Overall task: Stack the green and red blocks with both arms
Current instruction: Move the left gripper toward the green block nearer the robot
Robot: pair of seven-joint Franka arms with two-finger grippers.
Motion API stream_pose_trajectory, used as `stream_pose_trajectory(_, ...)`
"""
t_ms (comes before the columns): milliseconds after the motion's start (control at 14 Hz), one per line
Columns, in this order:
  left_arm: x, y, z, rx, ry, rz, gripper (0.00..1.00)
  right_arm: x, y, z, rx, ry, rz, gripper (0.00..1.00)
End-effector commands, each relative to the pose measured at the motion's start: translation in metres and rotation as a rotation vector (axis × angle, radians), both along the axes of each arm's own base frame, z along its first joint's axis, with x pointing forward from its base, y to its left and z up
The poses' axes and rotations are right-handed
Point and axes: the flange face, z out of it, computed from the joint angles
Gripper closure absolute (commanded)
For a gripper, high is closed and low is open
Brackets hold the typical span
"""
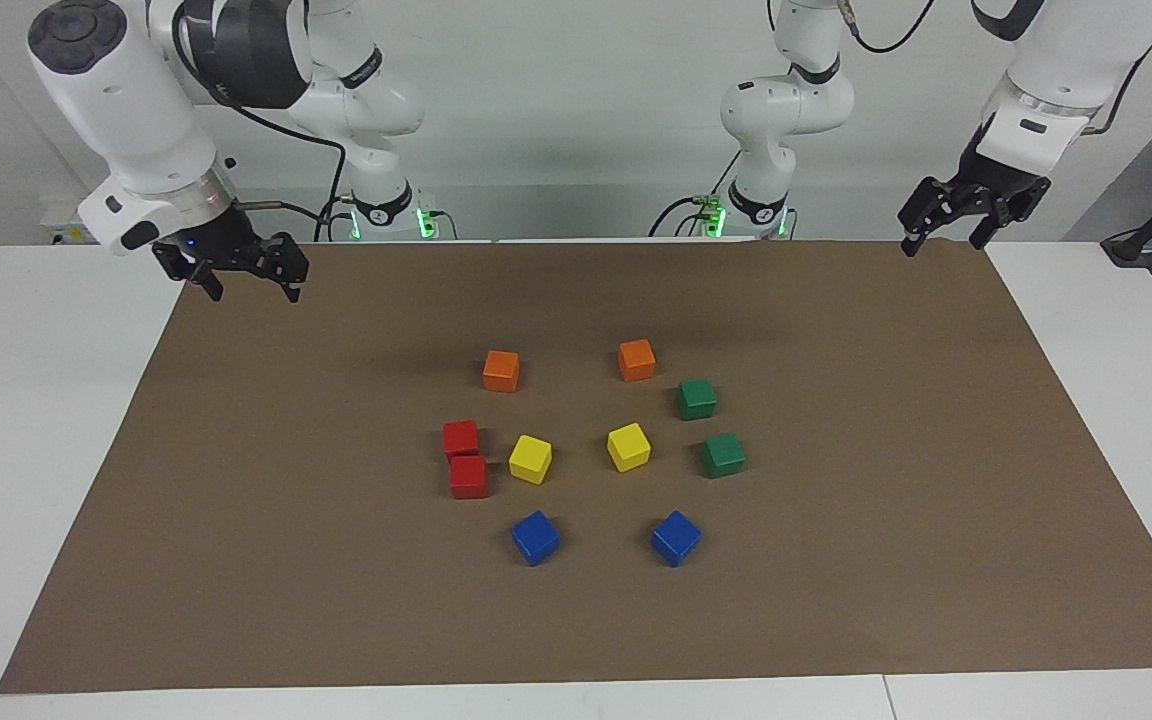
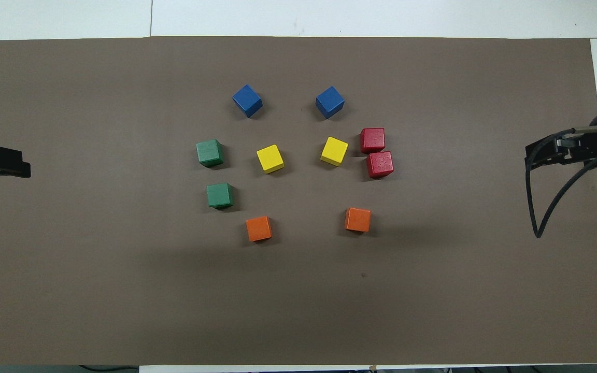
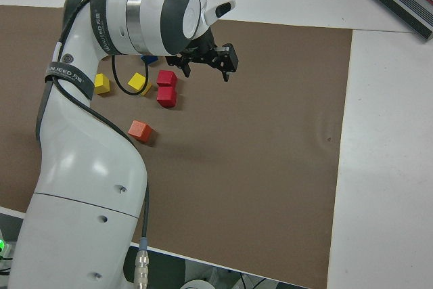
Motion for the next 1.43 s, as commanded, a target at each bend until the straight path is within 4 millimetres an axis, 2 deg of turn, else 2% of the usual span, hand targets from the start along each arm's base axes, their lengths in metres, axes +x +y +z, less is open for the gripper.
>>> stream_pose_trajectory(0, -0.001, -0.002, 0.005, 0.016, -0.014, -0.016, 0.00, -0.004, 0.001, 0.002, 0.016, -0.003, 0.018, 0.00)
stream_pose_trajectory(788, -0.002, -0.005, 0.003, 0.017, -0.005, -0.023, 0.00, -0.004, 0.001, 0.002, 0.016, -0.003, 0.018, 0.00)
stream_pose_trajectory(1003, -0.006, -0.026, -0.008, 0.017, -0.008, -0.054, 0.00, -0.004, 0.000, 0.002, 0.016, -0.003, 0.016, 0.00)
stream_pose_trajectory(1218, -0.008, -0.063, -0.030, 0.007, -0.025, -0.070, 0.00, -0.004, 0.000, 0.002, 0.016, -0.003, 0.016, 0.00)
stream_pose_trajectory(1361, -0.006, -0.104, -0.054, -0.003, -0.034, -0.051, 0.00, -0.004, 0.001, 0.002, 0.016, -0.003, 0.018, 0.00)
